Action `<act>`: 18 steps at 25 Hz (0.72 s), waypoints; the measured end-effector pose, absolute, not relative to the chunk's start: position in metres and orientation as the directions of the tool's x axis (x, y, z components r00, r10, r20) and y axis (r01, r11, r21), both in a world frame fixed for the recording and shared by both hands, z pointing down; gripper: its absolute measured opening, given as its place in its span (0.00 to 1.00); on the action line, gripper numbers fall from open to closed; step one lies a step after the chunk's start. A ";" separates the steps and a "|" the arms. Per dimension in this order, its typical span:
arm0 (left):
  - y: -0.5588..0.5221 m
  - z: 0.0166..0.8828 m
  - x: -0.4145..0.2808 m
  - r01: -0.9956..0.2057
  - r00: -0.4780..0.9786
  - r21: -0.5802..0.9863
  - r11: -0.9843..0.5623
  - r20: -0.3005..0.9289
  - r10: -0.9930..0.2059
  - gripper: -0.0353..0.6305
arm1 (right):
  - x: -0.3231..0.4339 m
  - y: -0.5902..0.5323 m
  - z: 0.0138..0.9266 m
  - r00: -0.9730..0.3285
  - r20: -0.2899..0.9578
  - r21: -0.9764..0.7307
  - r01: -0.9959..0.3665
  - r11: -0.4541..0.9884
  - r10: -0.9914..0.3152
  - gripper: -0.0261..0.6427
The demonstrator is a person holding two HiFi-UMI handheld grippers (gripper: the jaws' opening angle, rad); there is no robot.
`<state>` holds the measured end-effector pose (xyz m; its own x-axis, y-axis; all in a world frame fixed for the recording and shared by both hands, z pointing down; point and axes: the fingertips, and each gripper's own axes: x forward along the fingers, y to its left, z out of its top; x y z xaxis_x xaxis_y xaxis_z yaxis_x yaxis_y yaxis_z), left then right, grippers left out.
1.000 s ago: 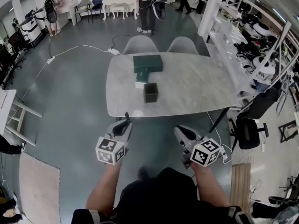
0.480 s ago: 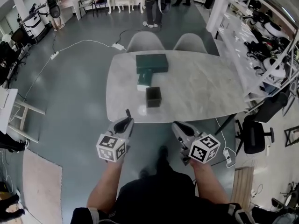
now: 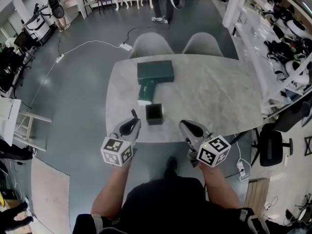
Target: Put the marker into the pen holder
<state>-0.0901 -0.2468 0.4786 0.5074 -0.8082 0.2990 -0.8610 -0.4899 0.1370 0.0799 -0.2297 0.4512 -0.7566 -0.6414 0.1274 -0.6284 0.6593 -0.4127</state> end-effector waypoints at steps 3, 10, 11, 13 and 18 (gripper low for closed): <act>-0.267 0.478 -0.081 -0.870 0.492 0.136 -0.474 0.305 -0.816 0.13 | 0.089 -0.250 0.455 -0.773 0.133 -0.422 -0.610 0.670 -0.620 0.06; -0.286 0.483 -0.076 -0.897 0.441 0.146 -0.416 0.316 -0.840 0.13 | 0.094 -0.279 0.459 -0.805 0.133 -0.430 -0.572 0.698 -0.578 0.06; -0.286 0.486 -0.078 -0.899 0.438 0.154 -0.410 0.321 -0.840 0.13 | 0.090 -0.280 0.460 -0.808 0.135 -0.433 -0.568 0.699 -0.573 0.06; -0.287 0.490 -0.081 -0.897 0.441 0.167 -0.408 0.333 -0.833 0.13 | 0.080 -0.280 0.461 -0.814 0.136 -0.444 -0.560 0.700 -0.565 0.06; -0.296 0.492 -0.079 -0.888 0.459 0.180 -0.422 0.328 -0.826 0.13 | 0.066 -0.279 0.467 -0.822 0.142 -0.461 -0.548 0.698 -0.551 0.06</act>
